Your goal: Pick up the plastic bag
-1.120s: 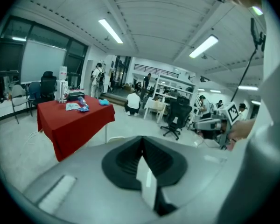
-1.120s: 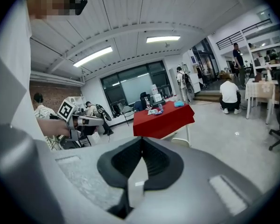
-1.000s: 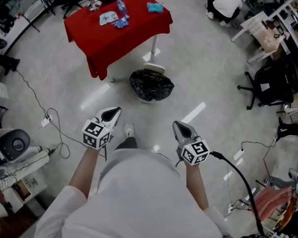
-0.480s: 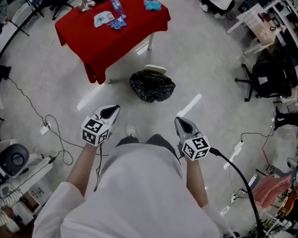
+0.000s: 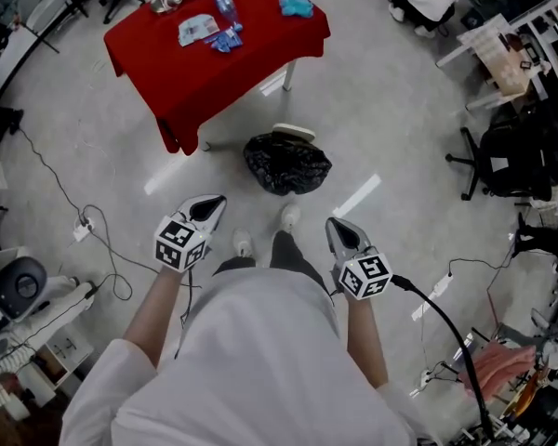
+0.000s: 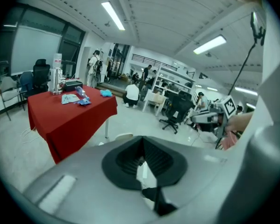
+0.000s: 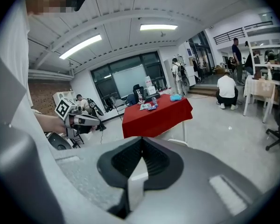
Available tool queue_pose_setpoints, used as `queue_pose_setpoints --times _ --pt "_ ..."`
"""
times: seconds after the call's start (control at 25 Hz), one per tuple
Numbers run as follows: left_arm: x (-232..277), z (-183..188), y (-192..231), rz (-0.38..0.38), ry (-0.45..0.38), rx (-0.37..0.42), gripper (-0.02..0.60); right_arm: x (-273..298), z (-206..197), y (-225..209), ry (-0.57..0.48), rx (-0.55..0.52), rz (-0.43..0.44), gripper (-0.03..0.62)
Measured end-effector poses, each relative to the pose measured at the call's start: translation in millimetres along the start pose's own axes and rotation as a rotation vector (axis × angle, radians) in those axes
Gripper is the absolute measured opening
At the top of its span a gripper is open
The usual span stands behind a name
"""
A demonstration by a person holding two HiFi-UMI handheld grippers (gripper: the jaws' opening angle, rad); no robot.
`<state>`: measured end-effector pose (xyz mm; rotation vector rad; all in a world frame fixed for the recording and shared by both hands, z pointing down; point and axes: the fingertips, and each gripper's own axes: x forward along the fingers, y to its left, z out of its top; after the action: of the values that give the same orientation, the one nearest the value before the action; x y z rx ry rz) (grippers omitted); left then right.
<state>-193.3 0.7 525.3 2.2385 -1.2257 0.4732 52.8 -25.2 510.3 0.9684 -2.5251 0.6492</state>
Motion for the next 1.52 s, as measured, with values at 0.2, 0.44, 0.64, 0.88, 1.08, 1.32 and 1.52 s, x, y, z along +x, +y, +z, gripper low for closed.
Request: queue_pose_setpoints --times 0.2,0.44,0.64,0.88,1.08,1.32,1.52 --pt "31.4 9.6 -3.3 0.022 0.019 -0.030 0.003 15.1 9.9 -37.3 0.036 -0.011 0.041 0.002" --pt "83.4 16.3 -8.4 0.041 0.055 -0.063 0.003 32.9 7.1 -85.1 0.086 -0.023 0.083 0.002" --pt "122.1 10.7 -7.0 0.082 0.100 -0.099 0.003 52.1 -9.7 -119.5 0.163 -0.035 0.142 0.002" --pt "157.9 -0.4 5.4 0.117 0.151 -0.145 0.004 82.3 -27.5 -153.6 0.241 -0.040 0.163 0.002" --pt "191.9 -21.8 34.2 0.125 0.190 -0.162 0.003 112.3 -46.2 -174.4 0.273 0.005 0.130 0.002" --pt "244.8 -63.5 89.4 0.101 0.212 -0.180 0.003 163.0 -87.3 -205.6 0.296 0.072 0.040 0.002" --pt "304.6 -133.2 147.5 0.089 0.284 -0.232 0.005 220.1 -147.4 -253.4 0.315 0.183 -0.041 0.002"
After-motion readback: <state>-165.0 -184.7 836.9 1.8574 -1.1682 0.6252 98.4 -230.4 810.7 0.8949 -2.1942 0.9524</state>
